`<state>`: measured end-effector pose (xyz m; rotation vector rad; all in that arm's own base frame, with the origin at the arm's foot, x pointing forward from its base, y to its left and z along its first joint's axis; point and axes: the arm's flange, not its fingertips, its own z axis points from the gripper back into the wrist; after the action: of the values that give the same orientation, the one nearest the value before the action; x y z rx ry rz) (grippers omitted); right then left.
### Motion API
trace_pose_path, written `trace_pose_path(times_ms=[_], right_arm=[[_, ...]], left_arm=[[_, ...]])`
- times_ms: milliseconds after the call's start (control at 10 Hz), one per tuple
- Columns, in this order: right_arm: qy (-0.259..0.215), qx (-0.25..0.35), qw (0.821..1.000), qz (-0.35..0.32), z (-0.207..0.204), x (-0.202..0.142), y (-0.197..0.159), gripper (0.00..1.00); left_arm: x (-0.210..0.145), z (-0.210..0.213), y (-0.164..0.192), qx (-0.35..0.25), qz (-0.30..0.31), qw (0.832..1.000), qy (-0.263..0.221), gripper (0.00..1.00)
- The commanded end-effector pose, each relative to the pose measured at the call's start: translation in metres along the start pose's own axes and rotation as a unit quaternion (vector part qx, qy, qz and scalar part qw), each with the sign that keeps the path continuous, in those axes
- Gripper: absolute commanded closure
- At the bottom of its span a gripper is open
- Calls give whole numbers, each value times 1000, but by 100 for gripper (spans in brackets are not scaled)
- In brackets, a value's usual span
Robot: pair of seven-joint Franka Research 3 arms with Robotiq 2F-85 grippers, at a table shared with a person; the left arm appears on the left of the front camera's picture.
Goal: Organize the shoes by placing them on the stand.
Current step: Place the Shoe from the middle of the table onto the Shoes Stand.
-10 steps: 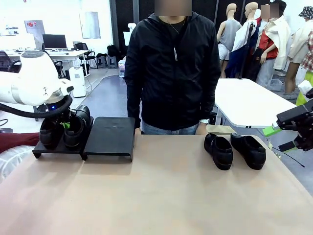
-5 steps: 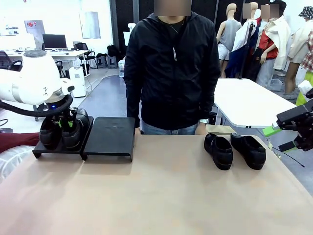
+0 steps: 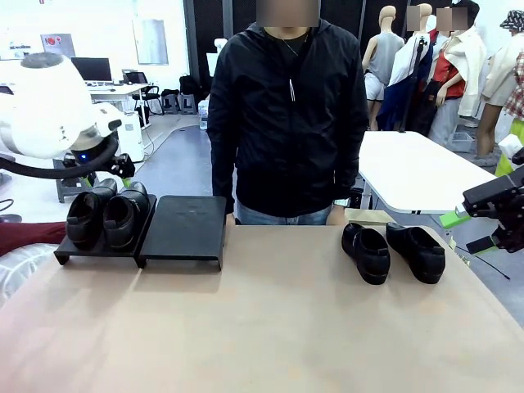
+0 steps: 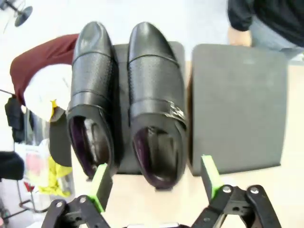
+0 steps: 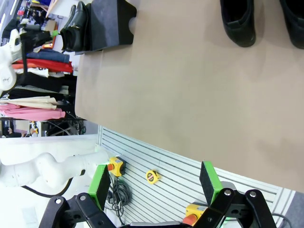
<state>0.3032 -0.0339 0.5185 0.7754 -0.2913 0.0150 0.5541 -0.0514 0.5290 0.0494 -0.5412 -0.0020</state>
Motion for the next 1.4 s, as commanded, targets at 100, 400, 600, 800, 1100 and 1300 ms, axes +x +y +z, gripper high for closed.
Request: trace_pose_path(times_ms=[100, 400, 600, 800, 1100, 1300], right_arm=[[-3, 15, 1000, 2, 0, 1, 1, 0], [-3, 15, 1000, 2, 0, 1, 1, 0], [-3, 15, 1000, 2, 0, 1, 1, 0], [-3, 15, 1000, 2, 0, 1, 1, 0], [-3, 15, 1000, 2, 0, 1, 1, 0], [-3, 15, 1000, 2, 0, 1, 1, 0]], left_arm=[[-67, 72, 19, -114, -88, 990, 10, 0], [-155, 109, 53, -329, -151, 931, 52, 0], [-190, 94, 66, -411, -209, 884, 79, 0], [-191, 108, 48, -398, -197, 895, 48, 0], [-191, 108, 48, -398, -197, 895, 48, 0], [-191, 108, 48, -398, -197, 895, 48, 0]])
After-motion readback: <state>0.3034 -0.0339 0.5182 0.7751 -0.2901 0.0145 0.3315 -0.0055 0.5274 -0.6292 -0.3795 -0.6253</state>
